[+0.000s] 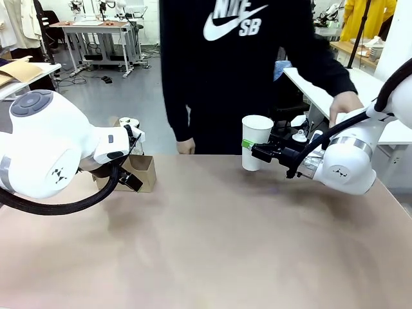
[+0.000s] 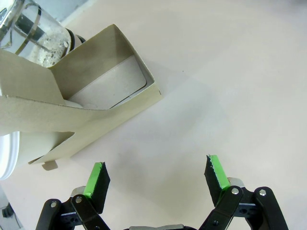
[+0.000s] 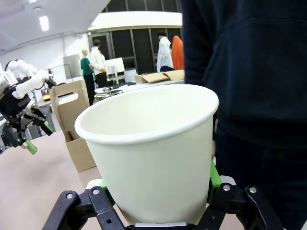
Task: Pour a drink into a cup and package it in a carrier.
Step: When a person places the Paper Cup Lid on the 600 ml Paper Cup , lift the 600 ml Paper Cup.
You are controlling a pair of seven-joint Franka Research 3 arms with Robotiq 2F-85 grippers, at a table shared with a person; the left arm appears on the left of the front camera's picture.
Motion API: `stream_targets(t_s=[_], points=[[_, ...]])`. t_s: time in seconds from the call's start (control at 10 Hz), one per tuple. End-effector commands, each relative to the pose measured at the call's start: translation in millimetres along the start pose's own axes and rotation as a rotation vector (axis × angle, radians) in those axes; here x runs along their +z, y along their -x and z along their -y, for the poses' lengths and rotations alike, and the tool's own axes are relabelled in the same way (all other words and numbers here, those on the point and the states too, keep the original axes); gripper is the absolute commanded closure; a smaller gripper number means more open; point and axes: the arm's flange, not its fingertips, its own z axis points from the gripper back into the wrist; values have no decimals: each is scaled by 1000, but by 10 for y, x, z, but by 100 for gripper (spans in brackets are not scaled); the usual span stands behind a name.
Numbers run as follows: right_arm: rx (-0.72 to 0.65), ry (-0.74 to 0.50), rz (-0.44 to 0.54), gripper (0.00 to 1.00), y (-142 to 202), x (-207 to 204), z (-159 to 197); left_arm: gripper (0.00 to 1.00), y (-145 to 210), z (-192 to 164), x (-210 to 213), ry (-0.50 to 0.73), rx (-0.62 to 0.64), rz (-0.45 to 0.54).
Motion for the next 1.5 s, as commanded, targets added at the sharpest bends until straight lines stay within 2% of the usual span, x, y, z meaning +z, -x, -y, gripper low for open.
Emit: stream_targets(t_s=[0.0, 1.4], points=[[13, 17, 4, 20, -52, -33, -13, 0, 1, -1, 3, 2, 0, 1], [13, 17, 4, 20, -52, -33, -13, 0, 1, -1, 3, 2, 0, 1]])
